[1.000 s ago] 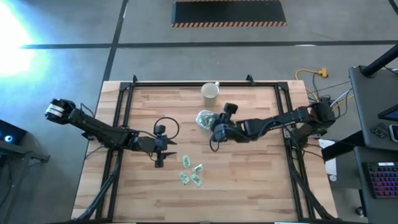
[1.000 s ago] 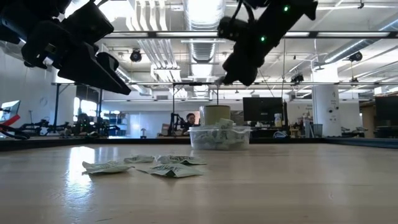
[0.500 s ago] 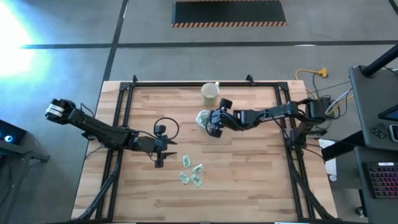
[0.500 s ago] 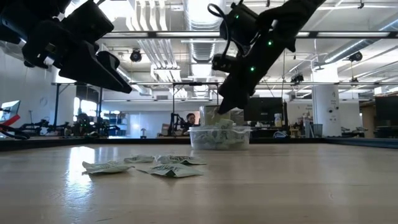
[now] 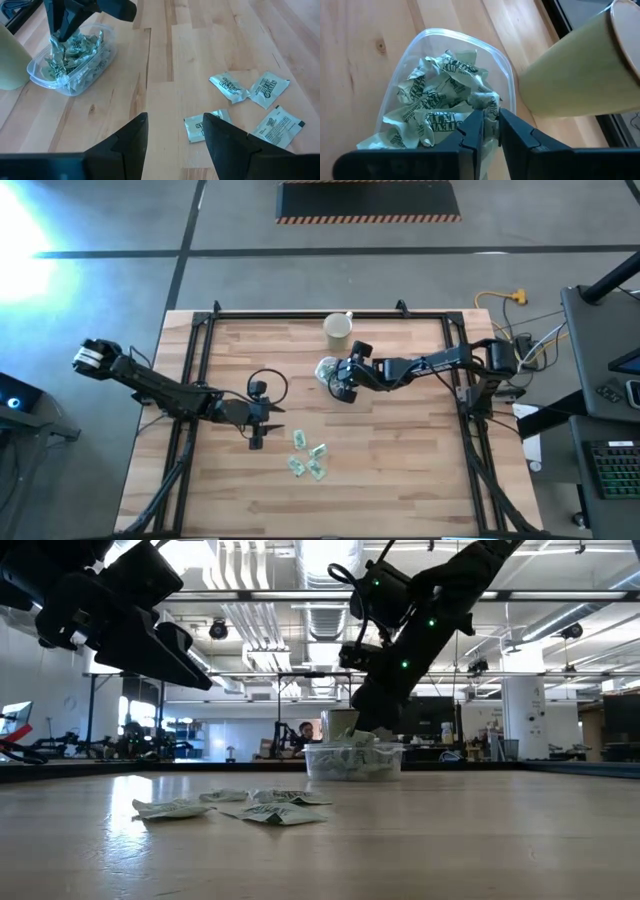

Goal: Pick and place items into bin
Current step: Put the green stevia packet into the transparent bin

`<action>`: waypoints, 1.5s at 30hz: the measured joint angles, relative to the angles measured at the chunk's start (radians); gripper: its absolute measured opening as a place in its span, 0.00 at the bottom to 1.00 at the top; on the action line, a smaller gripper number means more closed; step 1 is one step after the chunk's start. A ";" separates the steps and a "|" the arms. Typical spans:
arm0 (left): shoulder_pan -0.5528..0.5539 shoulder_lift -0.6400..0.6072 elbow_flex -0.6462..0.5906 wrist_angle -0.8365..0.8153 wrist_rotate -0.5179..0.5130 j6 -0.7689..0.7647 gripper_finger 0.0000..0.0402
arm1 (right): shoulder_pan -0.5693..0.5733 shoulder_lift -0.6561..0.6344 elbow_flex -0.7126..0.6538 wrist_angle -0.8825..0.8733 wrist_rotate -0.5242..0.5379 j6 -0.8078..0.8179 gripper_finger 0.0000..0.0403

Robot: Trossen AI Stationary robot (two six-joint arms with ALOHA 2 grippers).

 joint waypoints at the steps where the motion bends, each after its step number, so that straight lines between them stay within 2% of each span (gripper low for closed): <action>1: 0.000 0.000 0.000 0.000 0.000 0.000 0.43 | 0.000 0.000 0.000 0.001 0.000 0.000 0.14; 11: 0.000 0.000 -0.001 0.000 0.000 0.000 0.43 | 0.006 -0.016 0.002 -0.001 -0.011 -0.013 0.34; 16: 0.000 0.000 -0.003 -0.001 0.000 0.000 0.43 | 0.038 -0.080 0.003 -0.001 -0.048 -0.048 0.40; 20: 0.000 0.000 -0.007 0.000 0.000 0.000 0.43 | 0.079 -0.146 0.003 -0.006 -0.065 -0.056 0.41; 30: 0.000 0.048 -0.018 0.046 0.017 0.000 0.43 | 0.214 -0.223 -0.003 -0.054 -0.296 -0.020 0.38; 38: 0.000 0.231 -0.015 0.220 0.136 0.033 0.43 | 0.329 -0.219 -0.015 -0.063 -0.410 0.037 0.35; 45: 0.002 0.386 0.022 0.266 0.158 0.036 0.43 | 0.430 -0.219 -0.017 -0.063 -0.417 0.082 0.33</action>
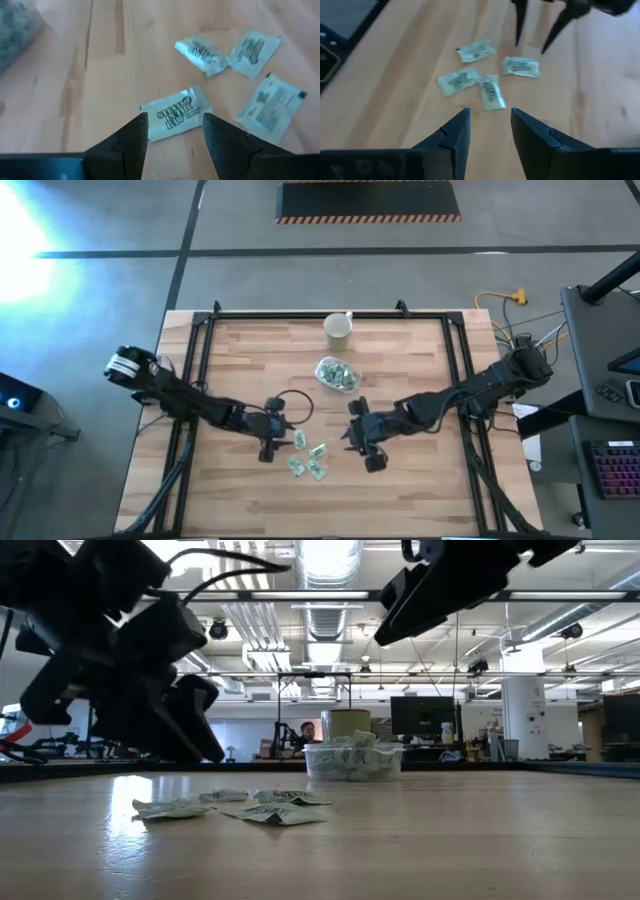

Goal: Pick and place items into bin
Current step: Put the green stevia packet into the transparent bin

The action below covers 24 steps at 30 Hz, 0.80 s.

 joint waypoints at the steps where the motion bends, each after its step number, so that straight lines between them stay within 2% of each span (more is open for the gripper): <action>1: 0.000 0.016 0.005 0.001 0.000 0.000 0.43 | 0.012 0.000 0.000 0.002 0.001 0.008 0.32; 11: 0.009 0.073 0.021 0.048 0.016 -0.001 0.43 | 0.086 0.000 -0.006 0.003 0.013 0.062 0.29; 16: 0.014 0.080 0.021 0.070 0.019 -0.003 0.43 | 0.089 0.000 -0.006 0.004 0.013 0.079 0.28; 24: 0.016 0.179 0.021 0.177 0.049 0.019 0.43 | 0.089 0.000 -0.006 0.007 0.013 0.083 0.26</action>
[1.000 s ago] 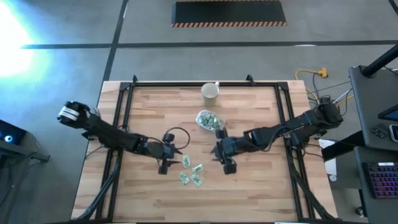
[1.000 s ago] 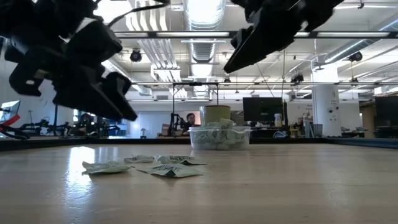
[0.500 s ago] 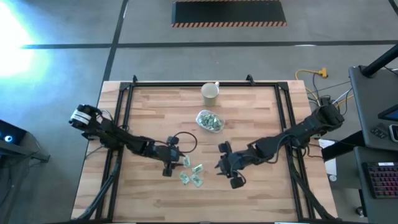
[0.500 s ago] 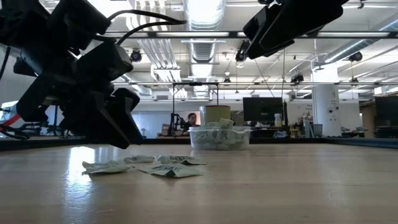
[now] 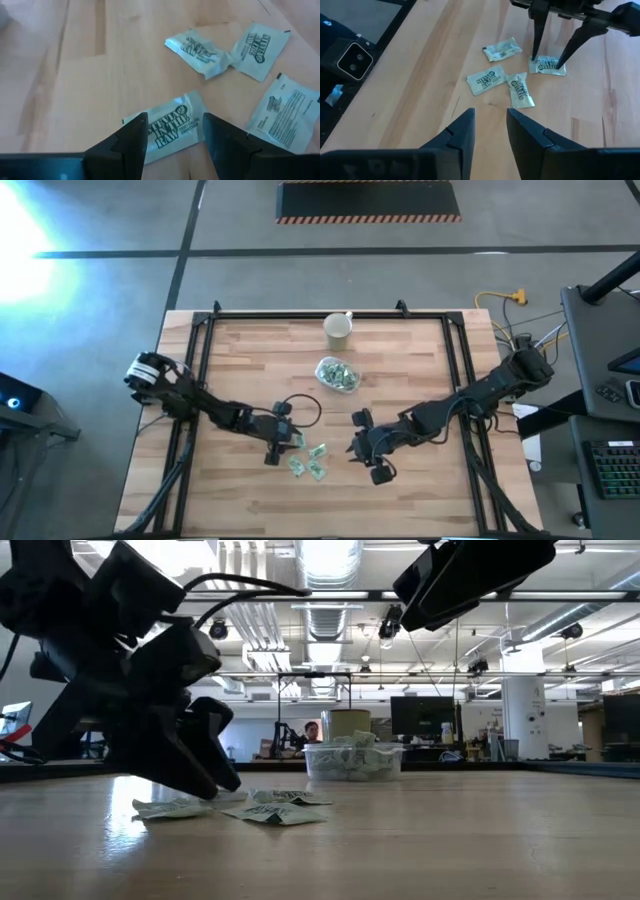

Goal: Pick and place items into bin
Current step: Put the green stevia packet into the transparent bin

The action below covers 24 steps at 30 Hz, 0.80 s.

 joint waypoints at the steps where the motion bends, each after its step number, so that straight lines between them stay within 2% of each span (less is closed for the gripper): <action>1: 0.002 0.009 0.000 0.007 0.003 0.000 0.43 | 0.000 0.000 0.000 0.000 0.000 0.000 0.25; 13: 0.015 0.020 0.002 0.007 0.010 0.002 0.42 | 0.000 0.000 -0.006 0.000 0.000 -0.004 0.21; 24: 0.015 0.016 0.001 -0.001 0.023 0.025 0.23 | 0.000 0.001 -0.014 0.002 -0.001 -0.003 0.19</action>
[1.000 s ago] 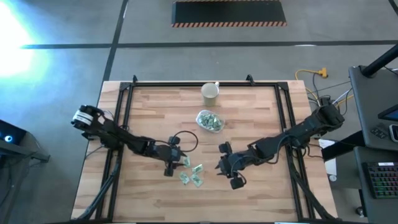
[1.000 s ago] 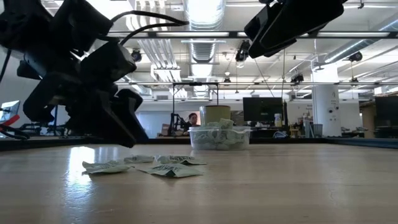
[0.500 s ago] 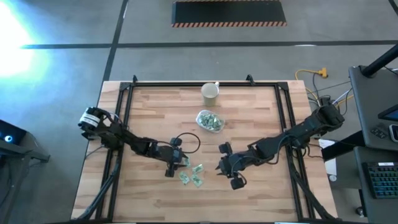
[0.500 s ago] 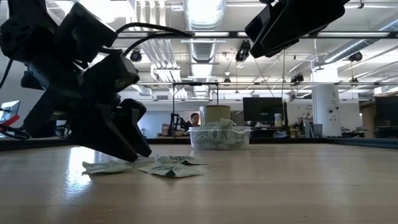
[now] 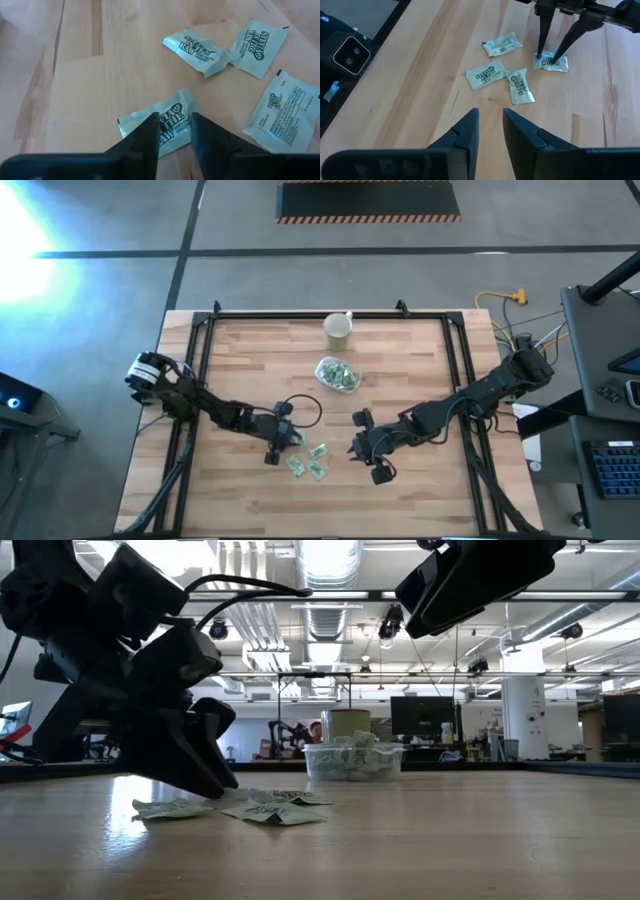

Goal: Pick and place items into bin
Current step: Put the green stevia packet into the transparent bin

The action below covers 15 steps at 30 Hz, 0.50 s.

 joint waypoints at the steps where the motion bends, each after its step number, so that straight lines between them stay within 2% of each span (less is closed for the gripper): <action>1: 0.000 -0.001 0.000 0.000 0.000 0.002 0.22 | 0.000 0.000 0.000 0.000 0.000 0.000 0.19; 15: 0.000 -0.021 -0.003 -0.007 0.000 0.007 0.03 | 0.000 0.000 -0.005 -0.001 0.000 -0.001 0.17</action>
